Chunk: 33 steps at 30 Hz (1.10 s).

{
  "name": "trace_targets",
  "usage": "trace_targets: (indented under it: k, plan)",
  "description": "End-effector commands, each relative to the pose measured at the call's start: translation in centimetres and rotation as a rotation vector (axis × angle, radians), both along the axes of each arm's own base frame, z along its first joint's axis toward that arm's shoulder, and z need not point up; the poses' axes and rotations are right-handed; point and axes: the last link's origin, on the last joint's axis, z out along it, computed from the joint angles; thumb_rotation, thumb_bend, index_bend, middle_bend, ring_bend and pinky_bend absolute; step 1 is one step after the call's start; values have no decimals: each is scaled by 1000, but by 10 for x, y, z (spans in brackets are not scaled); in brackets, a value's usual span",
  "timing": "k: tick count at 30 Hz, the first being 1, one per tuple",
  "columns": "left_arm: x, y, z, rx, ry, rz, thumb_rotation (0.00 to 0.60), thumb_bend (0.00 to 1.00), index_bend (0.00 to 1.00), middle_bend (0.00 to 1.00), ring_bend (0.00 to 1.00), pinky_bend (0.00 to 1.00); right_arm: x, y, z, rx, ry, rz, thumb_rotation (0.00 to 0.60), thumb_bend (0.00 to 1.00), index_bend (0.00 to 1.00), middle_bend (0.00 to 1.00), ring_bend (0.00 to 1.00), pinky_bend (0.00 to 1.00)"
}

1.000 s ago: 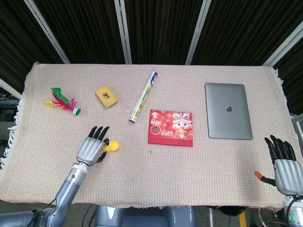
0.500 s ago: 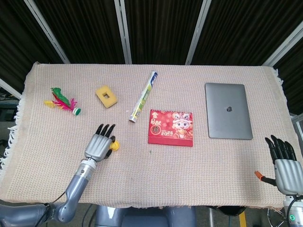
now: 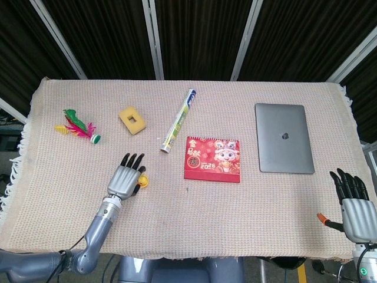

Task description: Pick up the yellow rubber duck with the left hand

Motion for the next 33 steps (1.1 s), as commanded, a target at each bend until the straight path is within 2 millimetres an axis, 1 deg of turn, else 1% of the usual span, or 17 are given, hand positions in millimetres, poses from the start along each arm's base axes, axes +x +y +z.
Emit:
trace_targets:
  k: [1, 3, 7, 9, 12, 14, 15, 17, 20, 23, 26, 29, 33]
  plan:
    - [0, 0, 3, 3, -3, -1, 600, 325, 166, 0, 0, 0, 0, 0, 0, -1, 1, 0, 600, 0, 7, 0, 0, 0]
    - [1, 1, 7, 8, -8, -5, 600, 322, 154, 0, 0, 0, 0, 0, 0, -2, 1, 0, 600, 0, 8, 0, 0, 0]
    - [2, 0, 22, 30, -33, -12, 600, 312, 147, 0, 0, 0, 0, 0, 0, -3, 2, -1, 600, 0, 8, 0, 0, 0]
    - [1, -5, 37, 51, -69, -15, 600, 278, 143, 0, 0, 0, 0, 0, 1, -2, 2, -1, 600, 0, 8, 0, 0, 0]
    - [-4, -15, 60, 94, -115, -19, 600, 148, 114, 0, 0, 0, -1, 1, 1, -1, 4, -1, 600, 0, 8, 0, 0, 0]
    - [-15, -26, 82, 137, -131, -31, 600, 66, 72, 0, 0, 0, 0, 1, 1, 1, 6, 0, 600, 0, 8, 0, 0, 0]
    - [-19, -30, 89, 149, -134, -38, 600, 49, 55, 0, 0, 0, 0, 1, 0, 2, 7, 0, 600, 0, 8, 0, 0, 0]
    - [-33, -43, 110, 191, -139, -53, 600, 15, 12, 0, 0, 0, 0, 1, 0, 5, 13, 3, 600, 0, 7, 0, 0, 0]
    - [-51, -61, 134, 227, -146, -62, 600, 0, 0, 0, 0, 0, 1, 1, -2, 10, 21, 5, 600, 0, 4, 0, 0, 0]
    - [-67, -78, 152, 248, -151, -58, 600, 0, 0, 0, 0, 0, 2, 2, -3, 15, 28, 4, 600, 0, 0, 0, 0, 0]
    - [-81, -95, 165, 260, -163, -24, 600, 0, 0, 0, 0, 0, 2, 2, -4, 22, 32, 5, 600, 0, 0, 0, 0, 0]
    - [-96, -109, 174, 268, -161, 18, 600, 0, 0, 0, 0, 0, 2, 2, -4, 26, 38, 3, 600, 0, 0, 0, 0, 0]
    - [-106, -120, 180, 263, -163, 52, 600, 0, 0, 0, 0, 0, 2, 3, -5, 28, 41, 1, 600, 0, 0, 0, 0, 0]
